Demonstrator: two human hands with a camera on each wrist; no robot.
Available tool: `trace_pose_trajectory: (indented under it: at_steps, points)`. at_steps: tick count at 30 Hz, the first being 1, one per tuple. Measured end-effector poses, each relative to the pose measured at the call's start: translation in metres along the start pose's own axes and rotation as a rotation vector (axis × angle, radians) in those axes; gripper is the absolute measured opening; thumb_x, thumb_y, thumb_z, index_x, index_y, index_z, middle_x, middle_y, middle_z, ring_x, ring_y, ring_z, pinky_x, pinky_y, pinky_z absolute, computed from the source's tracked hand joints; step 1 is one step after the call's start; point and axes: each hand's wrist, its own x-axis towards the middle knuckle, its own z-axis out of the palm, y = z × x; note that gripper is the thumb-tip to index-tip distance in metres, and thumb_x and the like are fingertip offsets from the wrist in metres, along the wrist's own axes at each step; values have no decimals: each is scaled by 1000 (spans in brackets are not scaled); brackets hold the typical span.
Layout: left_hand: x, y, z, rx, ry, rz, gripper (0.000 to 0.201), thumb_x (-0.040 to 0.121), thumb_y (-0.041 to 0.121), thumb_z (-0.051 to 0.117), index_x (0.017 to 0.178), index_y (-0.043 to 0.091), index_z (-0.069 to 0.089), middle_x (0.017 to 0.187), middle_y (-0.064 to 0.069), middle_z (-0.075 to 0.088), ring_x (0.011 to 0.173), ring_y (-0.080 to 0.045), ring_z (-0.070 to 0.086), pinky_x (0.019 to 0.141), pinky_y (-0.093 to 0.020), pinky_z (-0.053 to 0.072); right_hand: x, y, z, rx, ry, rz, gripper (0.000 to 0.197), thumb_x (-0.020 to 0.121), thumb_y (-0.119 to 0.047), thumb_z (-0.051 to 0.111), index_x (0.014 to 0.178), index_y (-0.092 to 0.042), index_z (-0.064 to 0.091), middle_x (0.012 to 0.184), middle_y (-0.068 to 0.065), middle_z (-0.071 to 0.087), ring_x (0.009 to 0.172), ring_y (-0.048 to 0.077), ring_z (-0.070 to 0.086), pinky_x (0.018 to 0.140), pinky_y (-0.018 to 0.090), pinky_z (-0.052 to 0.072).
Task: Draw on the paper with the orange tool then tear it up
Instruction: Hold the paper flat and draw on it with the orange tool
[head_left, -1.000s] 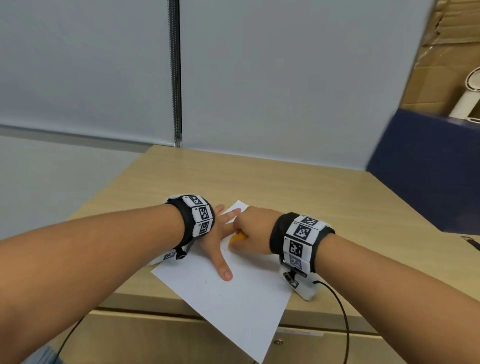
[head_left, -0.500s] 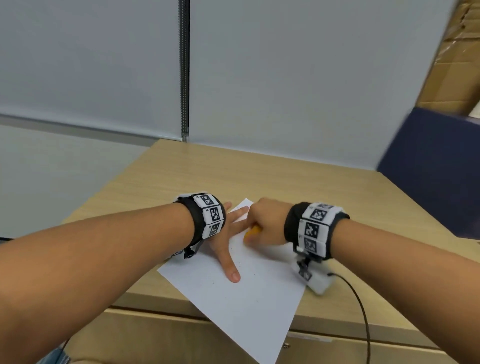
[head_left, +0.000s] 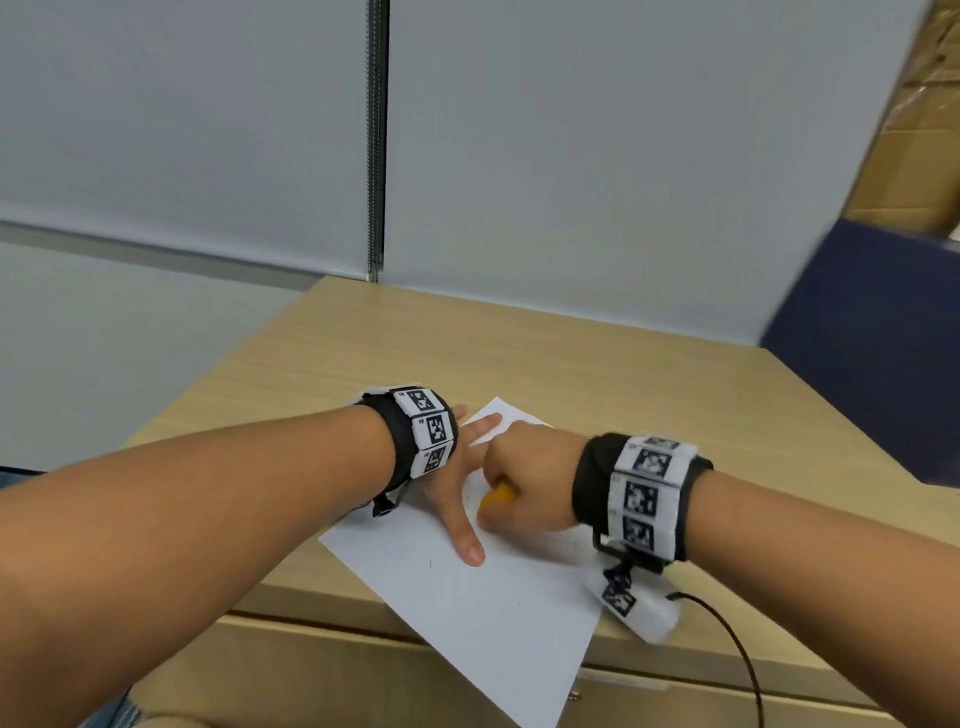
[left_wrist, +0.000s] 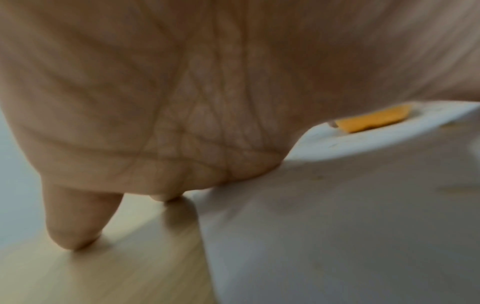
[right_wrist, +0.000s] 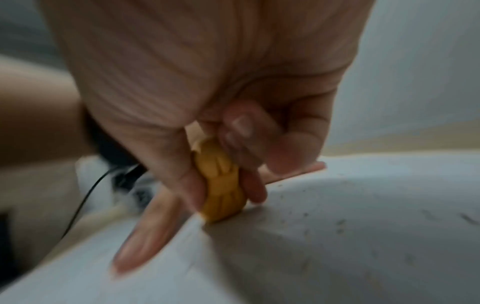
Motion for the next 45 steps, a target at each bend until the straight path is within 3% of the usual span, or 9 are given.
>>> trace_pose_trajectory:
  at_steps: [5, 9, 13, 17, 21, 26, 30, 33, 45]
  points:
    - [-1, 2, 0, 1, 10, 34, 143, 51, 92, 66, 147, 47, -30, 161, 7, -35, 150, -34, -25, 118, -67, -2, 20, 25, -15, -66, 83, 143, 34, 88, -33, 63, 61, -17, 49, 64, 1, 53, 66, 27, 59, 60, 31, 49]
    - [0, 1, -1, 12, -8, 6, 136, 50, 93, 65, 152, 52, -15, 163, 6, -30, 150, -30, -27, 120, -64, 4, 3, 7, 2, -21, 5, -17, 32, 86, -33, 67, 61, -17, 56, 57, -6, 49, 54, 13, 50, 53, 26, 42]
    - [-1, 1, 1, -14, 28, 34, 145, 48, 93, 67, 147, 50, -30, 162, 7, -33, 150, -36, -25, 118, -68, -2, 15, 37, -8, -41, 127, 139, 35, 84, -37, 61, 58, -17, 51, 60, 1, 51, 61, 27, 55, 60, 32, 52]
    - [-1, 2, -1, 26, 12, 21, 140, 48, 95, 64, 150, 51, -20, 162, 5, -34, 151, -36, -24, 118, -67, 3, 0, 8, 6, -30, 33, -22, 30, 85, -34, 64, 60, -20, 55, 60, -1, 55, 57, 18, 54, 60, 32, 53]
    - [0, 2, 2, -4, 33, 25, 144, 51, 91, 67, 149, 47, -28, 162, 6, -33, 151, -36, -23, 118, -67, 0, 10, 37, -9, -53, 83, 116, 37, 84, -39, 64, 58, -16, 52, 60, 2, 53, 61, 27, 55, 60, 32, 49]
    - [0, 0, 0, 17, 5, 18, 144, 45, 95, 64, 151, 48, -22, 161, 6, -36, 150, -33, -26, 119, -66, 1, -2, 10, 7, -68, 5, -24, 33, 85, -37, 63, 60, -16, 55, 59, -1, 54, 54, 15, 50, 59, 32, 51]
    - [0, 1, 2, -20, 27, 28, 145, 50, 90, 69, 149, 48, -28, 162, 7, -33, 150, -34, -26, 118, -66, -3, 10, 34, -9, -91, 96, 105, 35, 85, -37, 64, 59, -16, 52, 60, 1, 52, 61, 26, 56, 63, 35, 53]
    - [-3, 4, -1, 14, 11, 18, 139, 53, 90, 67, 151, 47, -21, 162, 5, -33, 151, -33, -25, 119, -64, 1, 2, 12, 2, -76, 48, -10, 33, 86, -34, 65, 59, -23, 50, 60, -1, 54, 59, 21, 56, 58, 30, 49]
    - [5, -1, 4, -14, 12, 19, 148, 45, 95, 65, 149, 46, -29, 160, 8, -37, 150, -33, -26, 118, -64, -4, 0, 31, 1, -39, 68, 58, 39, 83, -41, 65, 62, -8, 59, 57, 5, 52, 57, 25, 51, 62, 38, 54]
